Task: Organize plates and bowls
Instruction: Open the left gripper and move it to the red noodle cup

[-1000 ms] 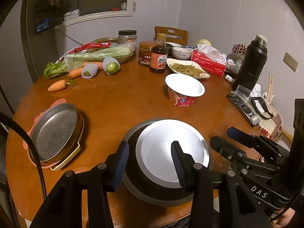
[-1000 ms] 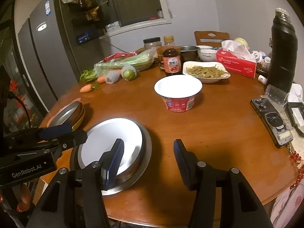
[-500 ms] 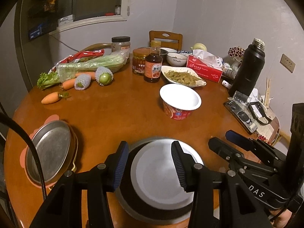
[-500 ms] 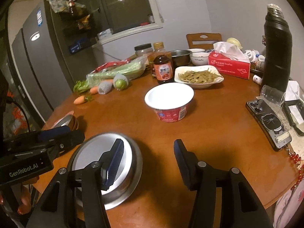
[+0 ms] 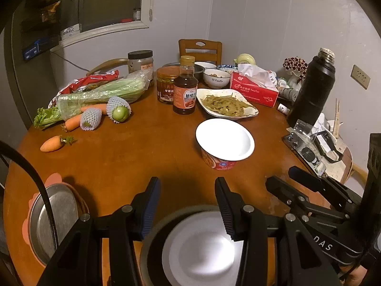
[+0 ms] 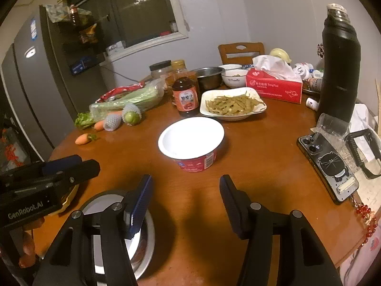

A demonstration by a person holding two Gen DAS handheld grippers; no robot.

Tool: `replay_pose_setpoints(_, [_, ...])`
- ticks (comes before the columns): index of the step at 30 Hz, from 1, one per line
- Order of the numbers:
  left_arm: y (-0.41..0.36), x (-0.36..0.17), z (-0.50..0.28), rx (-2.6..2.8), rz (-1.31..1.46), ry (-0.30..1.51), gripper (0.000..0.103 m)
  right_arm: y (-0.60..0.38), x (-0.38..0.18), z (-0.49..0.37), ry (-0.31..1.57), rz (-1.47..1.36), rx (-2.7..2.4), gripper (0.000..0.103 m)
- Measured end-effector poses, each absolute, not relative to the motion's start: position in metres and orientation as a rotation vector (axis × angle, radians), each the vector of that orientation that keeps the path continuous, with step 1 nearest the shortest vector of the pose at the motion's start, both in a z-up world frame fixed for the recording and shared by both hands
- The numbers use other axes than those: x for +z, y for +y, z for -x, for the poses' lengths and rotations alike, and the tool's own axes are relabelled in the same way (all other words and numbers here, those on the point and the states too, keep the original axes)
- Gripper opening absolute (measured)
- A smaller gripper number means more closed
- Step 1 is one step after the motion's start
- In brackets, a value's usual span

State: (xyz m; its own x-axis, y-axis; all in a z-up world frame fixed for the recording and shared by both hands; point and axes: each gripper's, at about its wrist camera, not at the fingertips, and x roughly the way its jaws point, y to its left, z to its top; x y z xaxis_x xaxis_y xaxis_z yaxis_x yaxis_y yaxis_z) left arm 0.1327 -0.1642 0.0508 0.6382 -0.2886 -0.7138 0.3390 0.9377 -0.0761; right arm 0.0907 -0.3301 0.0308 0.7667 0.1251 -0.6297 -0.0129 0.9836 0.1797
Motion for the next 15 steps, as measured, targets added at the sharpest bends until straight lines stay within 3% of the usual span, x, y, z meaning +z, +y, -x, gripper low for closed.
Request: replay_pose_setpoints(15, [-0.174,0.039,-0.182,-0.340,-0.093,0.852,0.047,-0.347,0.024,-0.125,0.709,-0.170,0.002,0.061])
